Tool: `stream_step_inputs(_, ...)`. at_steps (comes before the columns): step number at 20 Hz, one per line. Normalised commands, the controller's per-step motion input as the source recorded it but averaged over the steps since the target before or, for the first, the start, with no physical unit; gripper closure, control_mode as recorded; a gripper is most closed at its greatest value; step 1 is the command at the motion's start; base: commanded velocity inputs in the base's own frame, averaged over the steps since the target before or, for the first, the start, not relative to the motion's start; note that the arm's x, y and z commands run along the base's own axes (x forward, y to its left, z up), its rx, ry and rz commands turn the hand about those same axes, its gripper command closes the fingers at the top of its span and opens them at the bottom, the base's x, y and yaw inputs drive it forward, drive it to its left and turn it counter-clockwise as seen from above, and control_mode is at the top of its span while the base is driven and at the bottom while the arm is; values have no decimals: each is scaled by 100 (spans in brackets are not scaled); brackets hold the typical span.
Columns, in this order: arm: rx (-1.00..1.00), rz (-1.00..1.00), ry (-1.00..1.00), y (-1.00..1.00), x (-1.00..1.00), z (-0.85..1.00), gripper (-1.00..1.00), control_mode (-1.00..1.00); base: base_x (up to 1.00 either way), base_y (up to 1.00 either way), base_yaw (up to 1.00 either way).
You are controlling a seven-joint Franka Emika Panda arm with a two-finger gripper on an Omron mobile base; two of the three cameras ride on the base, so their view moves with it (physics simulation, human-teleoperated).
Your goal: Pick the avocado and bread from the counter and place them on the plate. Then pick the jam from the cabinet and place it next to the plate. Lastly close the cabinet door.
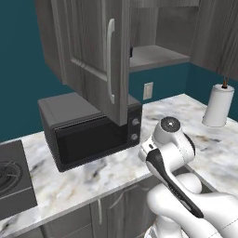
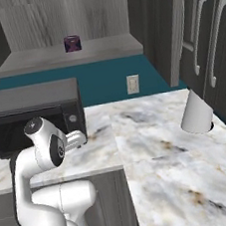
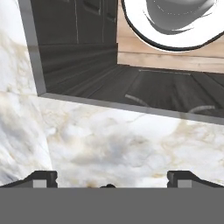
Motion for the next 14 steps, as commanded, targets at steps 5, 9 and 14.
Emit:
stream_step_inputs(5, 0, 1, -3, -11, -2, 0, -100, -100, 0, 0, 0)
stream_step_inputs(9, 2, 0, -16, -29, -13, 38, -100, -100, 0, 0, 0)
stream_step_inputs(14, 6, -1, -18, -43, -9, 59, -100, -100, 0, 0, 0)
